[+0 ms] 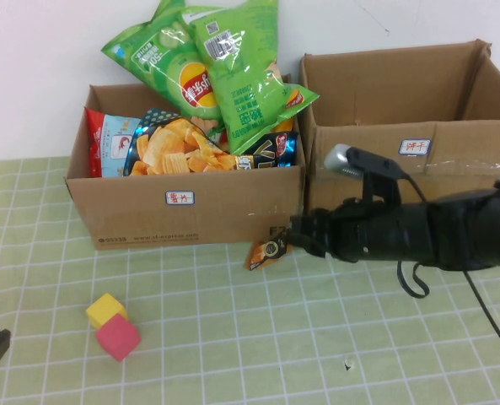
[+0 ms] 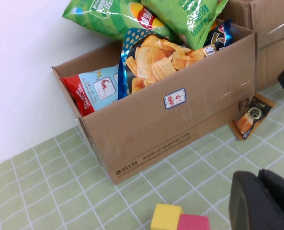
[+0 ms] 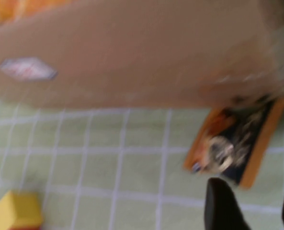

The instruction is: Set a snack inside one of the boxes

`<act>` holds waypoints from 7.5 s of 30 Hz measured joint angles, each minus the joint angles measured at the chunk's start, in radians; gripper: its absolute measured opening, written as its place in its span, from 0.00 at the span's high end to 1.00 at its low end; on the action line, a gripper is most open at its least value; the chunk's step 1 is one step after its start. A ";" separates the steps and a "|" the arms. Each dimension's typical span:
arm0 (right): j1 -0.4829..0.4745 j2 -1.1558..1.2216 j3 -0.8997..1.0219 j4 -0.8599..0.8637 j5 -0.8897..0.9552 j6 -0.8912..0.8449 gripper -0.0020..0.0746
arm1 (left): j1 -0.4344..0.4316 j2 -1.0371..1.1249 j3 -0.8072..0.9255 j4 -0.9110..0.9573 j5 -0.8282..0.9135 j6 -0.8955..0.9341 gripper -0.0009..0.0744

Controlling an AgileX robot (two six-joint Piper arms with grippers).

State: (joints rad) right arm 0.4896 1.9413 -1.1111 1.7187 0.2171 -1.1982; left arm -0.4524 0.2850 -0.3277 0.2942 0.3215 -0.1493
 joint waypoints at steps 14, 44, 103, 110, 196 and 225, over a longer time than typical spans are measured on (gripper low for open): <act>0.040 0.113 -0.105 0.014 -0.123 0.102 0.47 | 0.000 0.000 0.000 0.041 0.000 0.000 0.99; 0.040 0.253 -0.205 0.016 -0.008 -0.027 0.89 | 0.000 0.000 0.067 0.092 -0.103 0.000 0.99; -0.042 -0.165 -0.456 0.038 -0.148 -0.192 0.67 | 0.000 0.000 0.067 0.132 -0.105 -0.057 0.99; -0.025 -0.269 -0.444 -0.775 0.602 0.347 0.94 | 0.000 0.000 0.067 0.141 -0.105 -0.057 0.99; -0.027 -1.372 0.680 -2.316 0.492 1.937 0.77 | 0.527 -0.295 0.348 -0.031 -0.166 -0.067 0.99; -0.027 -1.372 0.680 -2.312 0.507 1.933 0.77 | 0.435 -0.297 0.344 -0.350 0.007 0.288 0.99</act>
State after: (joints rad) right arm 0.4626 0.5698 -0.4313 -0.5937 0.7239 0.7351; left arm -0.0177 -0.0121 0.0167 -0.0559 0.3287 0.1391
